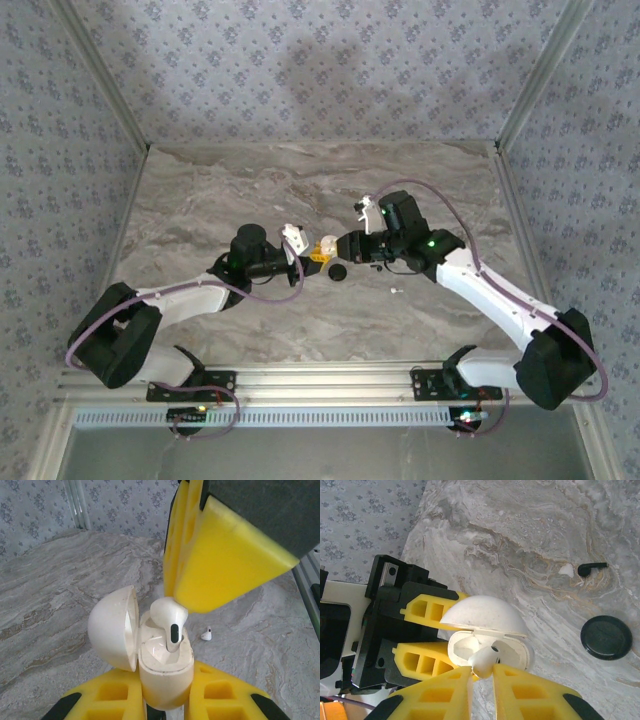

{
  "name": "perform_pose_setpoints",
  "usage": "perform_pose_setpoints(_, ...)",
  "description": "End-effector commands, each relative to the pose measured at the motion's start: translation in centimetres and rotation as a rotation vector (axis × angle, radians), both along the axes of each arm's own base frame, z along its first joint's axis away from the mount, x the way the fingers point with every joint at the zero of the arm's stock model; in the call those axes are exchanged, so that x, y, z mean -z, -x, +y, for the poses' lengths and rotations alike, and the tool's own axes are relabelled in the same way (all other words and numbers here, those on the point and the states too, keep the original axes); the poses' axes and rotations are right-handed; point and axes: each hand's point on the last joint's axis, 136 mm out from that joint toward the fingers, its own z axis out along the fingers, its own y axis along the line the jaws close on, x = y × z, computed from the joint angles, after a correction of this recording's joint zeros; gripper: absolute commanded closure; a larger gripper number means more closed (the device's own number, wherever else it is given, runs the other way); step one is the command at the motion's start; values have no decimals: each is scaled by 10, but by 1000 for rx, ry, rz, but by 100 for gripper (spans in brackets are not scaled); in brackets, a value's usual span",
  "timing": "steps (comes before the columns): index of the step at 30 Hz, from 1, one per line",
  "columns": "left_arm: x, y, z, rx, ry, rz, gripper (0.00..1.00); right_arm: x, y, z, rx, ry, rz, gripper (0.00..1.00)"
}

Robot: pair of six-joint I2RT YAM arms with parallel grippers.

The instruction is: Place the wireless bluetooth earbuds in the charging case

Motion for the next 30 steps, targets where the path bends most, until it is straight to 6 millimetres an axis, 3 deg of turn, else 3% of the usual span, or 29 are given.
perform_pose_setpoints(1,-16,6,-3,30,27,-42,95,2,3,6,-17,-23,16,80)
perform_pose_setpoints(14,-21,7,-4,36,37,-50,95,5,-5,14,-38,-40,10,82)
perform_pose_setpoints(30,-24,9,-3,39,41,-55,95,2,1,19,-127,-109,23,76)
